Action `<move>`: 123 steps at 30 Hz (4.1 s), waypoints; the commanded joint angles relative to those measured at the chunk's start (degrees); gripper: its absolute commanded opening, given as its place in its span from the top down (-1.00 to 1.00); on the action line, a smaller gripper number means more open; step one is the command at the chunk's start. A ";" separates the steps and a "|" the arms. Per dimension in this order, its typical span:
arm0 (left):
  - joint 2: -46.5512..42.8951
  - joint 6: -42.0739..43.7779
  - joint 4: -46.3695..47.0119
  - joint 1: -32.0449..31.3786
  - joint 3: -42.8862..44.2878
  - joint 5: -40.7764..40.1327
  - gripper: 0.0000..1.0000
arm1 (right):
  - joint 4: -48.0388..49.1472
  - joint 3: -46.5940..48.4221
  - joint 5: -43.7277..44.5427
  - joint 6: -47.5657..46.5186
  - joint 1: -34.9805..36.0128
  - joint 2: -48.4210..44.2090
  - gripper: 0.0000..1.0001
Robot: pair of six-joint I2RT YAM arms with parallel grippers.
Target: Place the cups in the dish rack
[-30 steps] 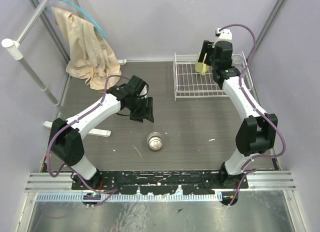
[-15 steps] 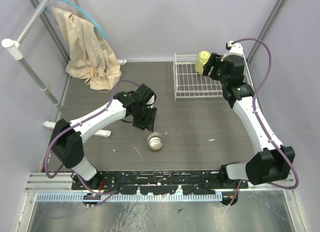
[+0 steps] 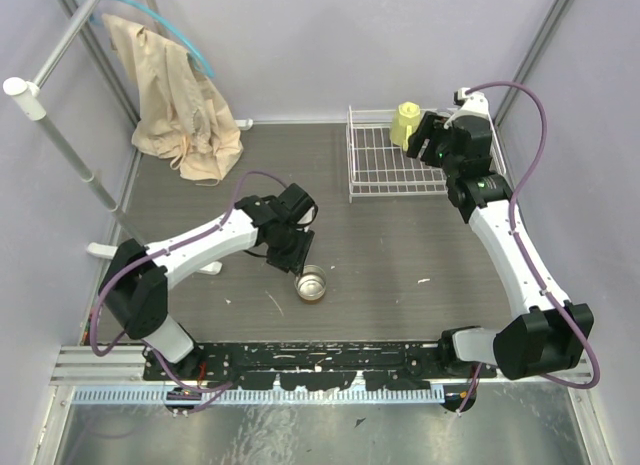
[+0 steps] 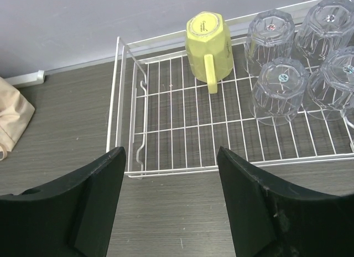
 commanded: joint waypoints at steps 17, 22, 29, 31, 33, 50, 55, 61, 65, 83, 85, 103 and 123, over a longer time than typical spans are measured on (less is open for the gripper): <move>4.75 -0.93 2.85 -3.02 1.14 -2.62 0.37 | 1.60 -0.40 -1.19 -0.01 -0.04 -1.91 -0.47; 4.66 0.30 1.80 -2.91 3.57 -4.31 0.76 | 0.84 1.03 -2.52 -0.14 -0.03 -1.30 -0.47; 4.76 1.09 -0.73 3.10 14.43 4.20 1.00 | -3.78 6.12 -10.48 -0.98 -0.19 2.71 -0.54; 4.23 -1.04 1.18 6.80 16.35 11.04 1.00 | -4.27 6.78 -13.33 -0.29 -0.39 3.55 -0.58; 3.82 -4.12 4.74 11.00 17.41 17.32 1.00 | -4.20 6.97 -17.70 1.31 -1.28 4.33 -0.61; 5.61 -52.76 63.03 25.67 5.90 49.10 1.00 | 41.65 -9.33 -64.71 47.45 -8.31 15.30 -0.83; 6.83 -59.13 70.15 25.67 4.90 49.52 1.00 | 51.62 -12.22 -65.00 55.53 -6.69 17.71 -0.87; 7.08 -59.14 70.50 25.67 4.09 48.62 1.00 | 79.28 -16.21 -63.35 77.95 -4.61 22.59 -0.92; 7.48 -59.26 70.85 25.67 3.96 48.17 1.00 | 90.09 -16.60 -61.90 85.81 -3.33 25.82 -0.99; 7.41 -59.23 71.65 25.67 1.89 47.00 1.00 | 91.43 -13.45 -60.35 87.28 0.54 27.63 -1.00; 7.46 -59.27 71.64 25.66 1.77 47.00 1.00 | 91.38 -13.39 -60.12 87.35 0.56 27.83 -1.00; 7.91 -59.38 72.17 25.61 0.87 46.92 1.00 | 91.66 -10.75 -59.25 87.18 2.77 30.43 -0.97; 8.52 -59.47 72.51 25.56 0.64 46.22 0.91 | 89.39 -10.69 -59.66 85.46 3.30 30.50 0.42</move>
